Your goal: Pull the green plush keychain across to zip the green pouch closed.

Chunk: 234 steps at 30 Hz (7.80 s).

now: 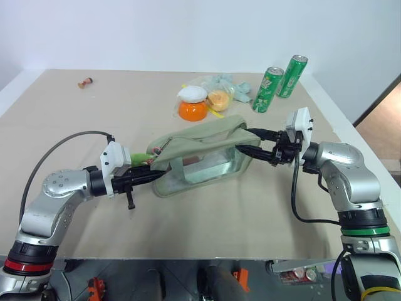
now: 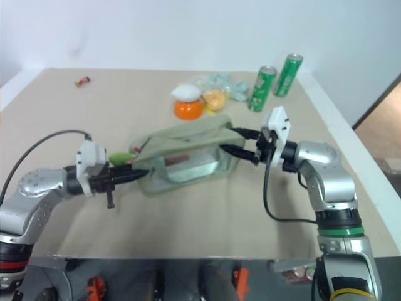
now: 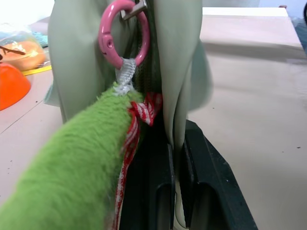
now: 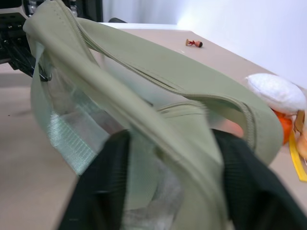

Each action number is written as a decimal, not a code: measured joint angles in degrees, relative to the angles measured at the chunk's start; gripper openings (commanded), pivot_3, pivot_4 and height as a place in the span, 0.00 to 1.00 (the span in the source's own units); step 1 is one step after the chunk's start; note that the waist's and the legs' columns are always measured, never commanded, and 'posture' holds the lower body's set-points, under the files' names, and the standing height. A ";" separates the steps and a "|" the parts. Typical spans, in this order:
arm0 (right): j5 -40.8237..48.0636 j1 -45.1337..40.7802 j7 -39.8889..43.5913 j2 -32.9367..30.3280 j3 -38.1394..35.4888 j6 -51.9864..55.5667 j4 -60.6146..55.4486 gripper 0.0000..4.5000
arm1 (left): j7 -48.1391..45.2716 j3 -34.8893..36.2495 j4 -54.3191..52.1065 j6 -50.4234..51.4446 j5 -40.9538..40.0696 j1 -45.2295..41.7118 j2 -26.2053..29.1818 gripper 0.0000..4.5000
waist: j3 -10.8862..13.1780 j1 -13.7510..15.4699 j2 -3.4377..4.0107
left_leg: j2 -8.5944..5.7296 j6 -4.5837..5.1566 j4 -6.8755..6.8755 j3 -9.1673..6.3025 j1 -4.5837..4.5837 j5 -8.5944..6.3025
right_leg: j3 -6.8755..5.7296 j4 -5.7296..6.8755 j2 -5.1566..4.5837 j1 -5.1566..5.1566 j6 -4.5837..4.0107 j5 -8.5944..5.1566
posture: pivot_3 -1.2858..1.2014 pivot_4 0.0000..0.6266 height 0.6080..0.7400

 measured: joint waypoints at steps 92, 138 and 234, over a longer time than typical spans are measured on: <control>1.03 10.03 -10.24 -1.50 -5.01 0.56 -8.92 0.04 | -3.75 1.86 47.85 -12.27 8.90 -30.24 -9.71 0.36 | -0.02 -0.09 -0.01 | -0.16 0.04 0.14 0.01 -0.07 0.07 | -0.07 0.03 0.16 0.01 0.05 0.16 | 0.52 0.24 1.00; -0.34 8.74 -9.69 -1.78 -4.51 0.16 -7.57 0.04 | 3.71 -5.94 20.78 1.69 6.56 -35.32 -18.95 0.01 | -0.02 -0.13 -0.01 | -0.24 0.04 0.25 -0.04 -0.13 0.09 | -0.03 0.05 0.16 0.02 0.13 0.21 | 0.52 0.24 1.00; 5.68 1.29 -12.01 4.38 6.84 12.44 -27.99 0.99 | 11.33 -0.62 -0.46 13.03 -0.31 -12.08 -10.05 0.00 | -0.01 0.05 0.01 | -0.26 0.10 0.39 -0.16 -0.23 0.11 | -0.01 0.04 -0.22 0.03 0.34 0.24 | 0.52 0.24 1.00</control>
